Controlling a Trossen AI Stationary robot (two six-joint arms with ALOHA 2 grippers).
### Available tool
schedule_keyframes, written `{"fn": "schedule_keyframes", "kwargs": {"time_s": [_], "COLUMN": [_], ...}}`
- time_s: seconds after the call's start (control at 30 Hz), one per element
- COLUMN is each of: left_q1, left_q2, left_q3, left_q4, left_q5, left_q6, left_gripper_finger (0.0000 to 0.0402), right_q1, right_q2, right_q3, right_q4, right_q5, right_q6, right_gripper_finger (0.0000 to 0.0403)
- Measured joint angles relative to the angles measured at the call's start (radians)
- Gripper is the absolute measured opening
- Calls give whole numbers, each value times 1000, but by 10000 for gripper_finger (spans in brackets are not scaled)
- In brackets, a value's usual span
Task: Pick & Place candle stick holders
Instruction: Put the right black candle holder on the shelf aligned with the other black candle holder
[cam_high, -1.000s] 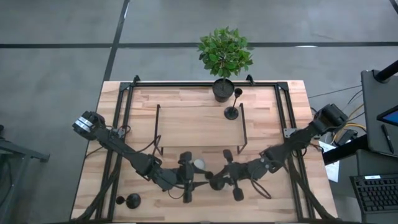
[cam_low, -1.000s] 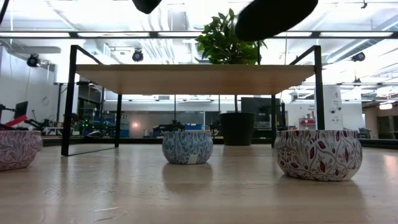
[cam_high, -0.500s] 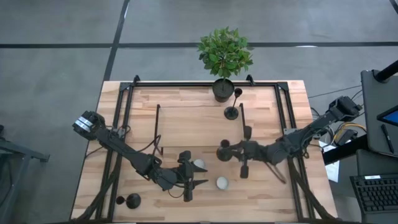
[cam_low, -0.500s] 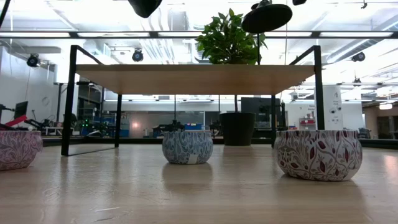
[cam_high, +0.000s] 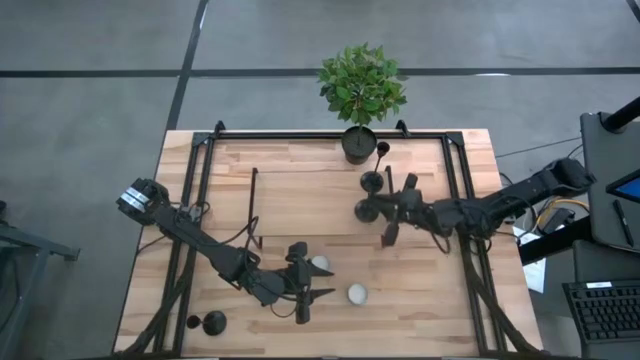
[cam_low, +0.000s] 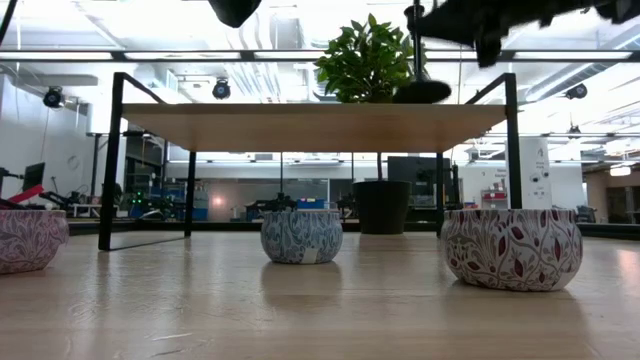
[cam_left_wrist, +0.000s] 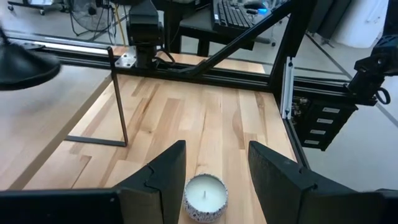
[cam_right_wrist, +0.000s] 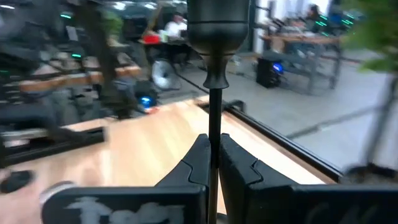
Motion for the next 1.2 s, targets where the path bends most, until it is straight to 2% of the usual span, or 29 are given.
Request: {"fn": "schedule_keyframes", "kwargs": {"time_s": [0.33,0.63,1.2], "left_q1": [0,0,0], "left_q2": [0,0,0], "left_q3": [0,0,0], "left_q4": [-1,-2,-5], "left_q5": [0,0,1], "left_q6": [0,-1,-4], "left_gripper_finger": [170,170,170], "right_q1": [-95,-96,-83], "right_q2": [0,-1,-10], "right_q3": [-56,-59,-58], "right_q4": [0,-22,-61], "right_q5": [14,75,93], "right_q6": [56,39,82], "right_gripper_finger": [11,11,11]}}
